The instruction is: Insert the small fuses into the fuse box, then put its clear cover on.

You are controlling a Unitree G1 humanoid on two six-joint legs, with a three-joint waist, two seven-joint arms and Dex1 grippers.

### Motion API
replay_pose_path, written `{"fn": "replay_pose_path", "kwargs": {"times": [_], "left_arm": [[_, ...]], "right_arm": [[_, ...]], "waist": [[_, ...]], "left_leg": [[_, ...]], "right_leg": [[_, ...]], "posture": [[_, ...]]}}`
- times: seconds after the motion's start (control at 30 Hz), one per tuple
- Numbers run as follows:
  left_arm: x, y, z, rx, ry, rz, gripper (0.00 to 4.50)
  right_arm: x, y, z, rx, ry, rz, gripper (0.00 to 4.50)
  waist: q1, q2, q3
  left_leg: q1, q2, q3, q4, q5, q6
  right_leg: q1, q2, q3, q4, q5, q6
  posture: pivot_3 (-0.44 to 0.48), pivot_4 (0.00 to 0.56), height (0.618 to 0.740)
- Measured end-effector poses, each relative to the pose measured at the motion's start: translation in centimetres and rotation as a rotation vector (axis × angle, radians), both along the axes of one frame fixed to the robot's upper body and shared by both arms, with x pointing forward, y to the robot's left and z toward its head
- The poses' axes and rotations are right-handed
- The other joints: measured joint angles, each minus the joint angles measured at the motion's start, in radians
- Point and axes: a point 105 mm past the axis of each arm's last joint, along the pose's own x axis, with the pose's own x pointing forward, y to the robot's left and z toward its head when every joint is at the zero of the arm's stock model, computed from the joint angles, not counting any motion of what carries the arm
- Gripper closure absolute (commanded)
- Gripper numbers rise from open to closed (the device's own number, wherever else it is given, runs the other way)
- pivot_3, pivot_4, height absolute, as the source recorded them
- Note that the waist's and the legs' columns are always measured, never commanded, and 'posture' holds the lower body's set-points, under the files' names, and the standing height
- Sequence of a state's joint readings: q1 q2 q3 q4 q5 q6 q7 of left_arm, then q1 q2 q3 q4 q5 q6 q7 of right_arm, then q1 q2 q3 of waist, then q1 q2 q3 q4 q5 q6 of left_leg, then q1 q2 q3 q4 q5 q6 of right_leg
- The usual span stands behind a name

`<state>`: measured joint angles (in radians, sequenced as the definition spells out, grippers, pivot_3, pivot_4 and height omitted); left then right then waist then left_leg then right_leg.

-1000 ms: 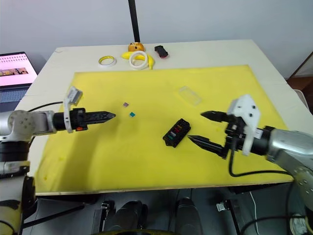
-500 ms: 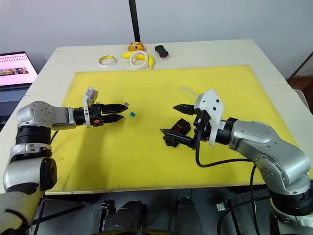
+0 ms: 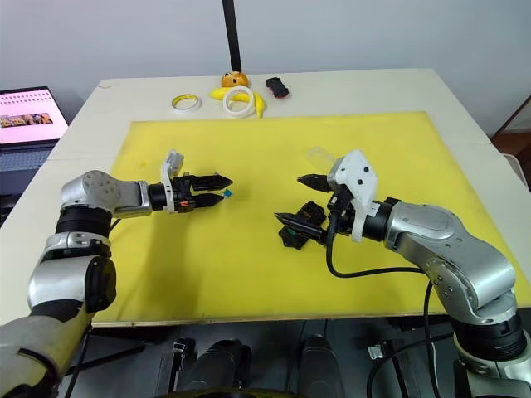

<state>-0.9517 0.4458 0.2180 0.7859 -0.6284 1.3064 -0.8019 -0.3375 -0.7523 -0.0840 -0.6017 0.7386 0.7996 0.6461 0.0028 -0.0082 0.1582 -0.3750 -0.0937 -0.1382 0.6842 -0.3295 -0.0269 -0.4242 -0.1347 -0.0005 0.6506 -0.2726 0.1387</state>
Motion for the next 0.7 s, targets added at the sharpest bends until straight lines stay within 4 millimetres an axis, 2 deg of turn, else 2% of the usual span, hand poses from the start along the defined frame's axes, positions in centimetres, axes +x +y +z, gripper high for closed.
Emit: {"fn": "replay_pose_path", "kwargs": {"times": [0.63,0.7], "left_arm": [[0.63,-0.82,-0.37,-0.072,0.005,0.055,0.0],[0.6,-0.9,-0.49,-0.076,0.005,0.057,0.56]], "right_arm": [[0.16,-0.36,-0.2,-0.015,-0.003,-0.023,0.02],[0.22,-0.43,-0.22,-0.018,-0.004,-0.028,0.0]], "waist": [[0.012,0.0,0.0],[0.012,0.0,0.0]], "left_leg": [[0.0,-0.001,-0.001,0.001,0.0,0.0],[0.0,-0.001,-0.001,0.001,0.0,0.0]], "right_leg": [[0.002,0.0,0.0,0.0,0.0,0.001],[0.002,-0.001,0.0,0.0,0.0,0.001]], "posture": [[0.0,0.15,0.74],[0.0,0.15,0.74]]}}
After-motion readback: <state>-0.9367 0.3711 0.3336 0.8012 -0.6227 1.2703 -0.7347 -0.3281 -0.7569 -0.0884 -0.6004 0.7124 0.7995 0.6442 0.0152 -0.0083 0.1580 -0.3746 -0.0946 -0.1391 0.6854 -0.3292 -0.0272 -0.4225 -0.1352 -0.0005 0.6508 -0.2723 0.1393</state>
